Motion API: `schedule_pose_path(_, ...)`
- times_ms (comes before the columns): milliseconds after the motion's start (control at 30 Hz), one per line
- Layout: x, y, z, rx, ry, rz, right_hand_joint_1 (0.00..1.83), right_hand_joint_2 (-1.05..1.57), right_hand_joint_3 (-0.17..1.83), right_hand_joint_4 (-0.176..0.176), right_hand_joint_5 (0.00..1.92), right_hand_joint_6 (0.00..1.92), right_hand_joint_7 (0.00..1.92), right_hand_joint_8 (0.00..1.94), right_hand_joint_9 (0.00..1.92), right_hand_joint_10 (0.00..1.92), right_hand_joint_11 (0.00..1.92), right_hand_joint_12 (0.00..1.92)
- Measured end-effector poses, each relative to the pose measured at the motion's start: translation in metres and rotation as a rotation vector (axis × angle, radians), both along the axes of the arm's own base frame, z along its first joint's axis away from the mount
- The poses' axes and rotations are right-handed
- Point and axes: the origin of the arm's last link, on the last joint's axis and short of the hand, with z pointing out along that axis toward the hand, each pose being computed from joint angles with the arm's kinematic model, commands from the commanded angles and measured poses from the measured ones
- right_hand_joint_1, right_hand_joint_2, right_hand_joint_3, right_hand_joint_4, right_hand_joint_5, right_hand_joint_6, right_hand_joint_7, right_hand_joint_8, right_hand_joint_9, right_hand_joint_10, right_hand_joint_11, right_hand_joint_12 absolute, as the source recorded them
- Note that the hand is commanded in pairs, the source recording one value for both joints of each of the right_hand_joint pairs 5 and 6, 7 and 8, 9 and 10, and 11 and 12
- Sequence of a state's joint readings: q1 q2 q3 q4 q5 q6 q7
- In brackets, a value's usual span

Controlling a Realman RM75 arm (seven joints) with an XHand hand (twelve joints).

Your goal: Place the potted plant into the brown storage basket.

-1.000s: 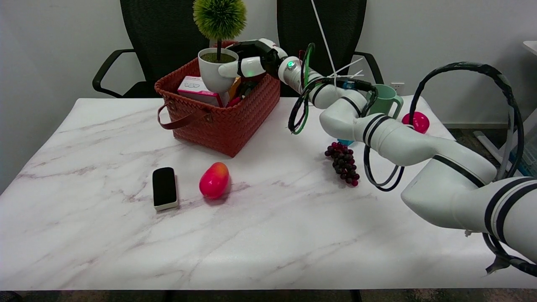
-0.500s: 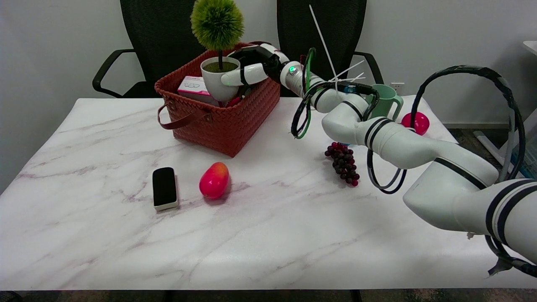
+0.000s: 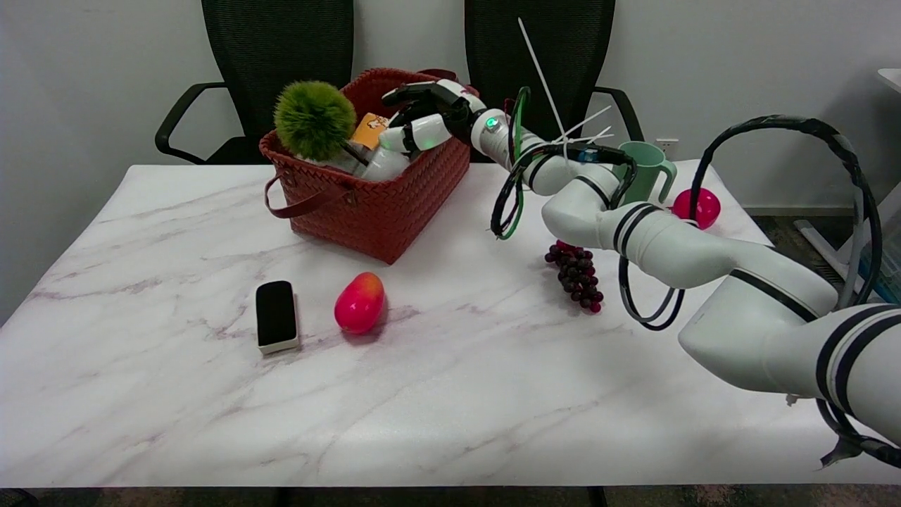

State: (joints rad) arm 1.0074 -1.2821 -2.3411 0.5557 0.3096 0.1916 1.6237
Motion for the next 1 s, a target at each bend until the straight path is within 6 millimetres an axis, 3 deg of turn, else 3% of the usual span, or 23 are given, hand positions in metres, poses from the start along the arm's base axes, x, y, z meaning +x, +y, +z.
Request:
schedule_pose_path(167,-0.002,0.001,0.001,0.001,-0.001,-0.002,1.24,0.27,0.83,0.0,0.51,0.51,0.84,0.84,0.45,0.45,0.27,0.27)
schedule_pose_path(367,-0.003,0.002,0.003,0.002,-0.006,0.006,1.23,0.07,0.89,0.0,0.45,0.45,0.64,0.64,0.46,0.46,0.3,0.3)
schedule_pose_path(467,0.0,0.003,0.008,-0.001,-0.012,0.019,1.22,0.01,0.8,0.0,0.34,0.34,0.49,0.49,0.39,0.39,0.27,0.27)
schedule_pose_path(600,0.008,0.005,0.015,-0.002,-0.027,0.048,1.21,-0.13,0.86,0.0,0.08,0.08,0.25,0.25,0.22,0.22,0.24,0.24)
schedule_pose_path(733,0.02,0.012,0.024,-0.001,-0.055,0.096,1.18,-0.21,0.82,0.0,0.0,0.0,0.01,0.01,0.11,0.11,0.2,0.2)
schedule_pose_path(1000,0.034,0.043,0.061,-0.033,-0.123,0.196,1.15,-0.21,0.82,0.0,0.0,0.0,0.0,0.0,0.05,0.05,0.13,0.13)
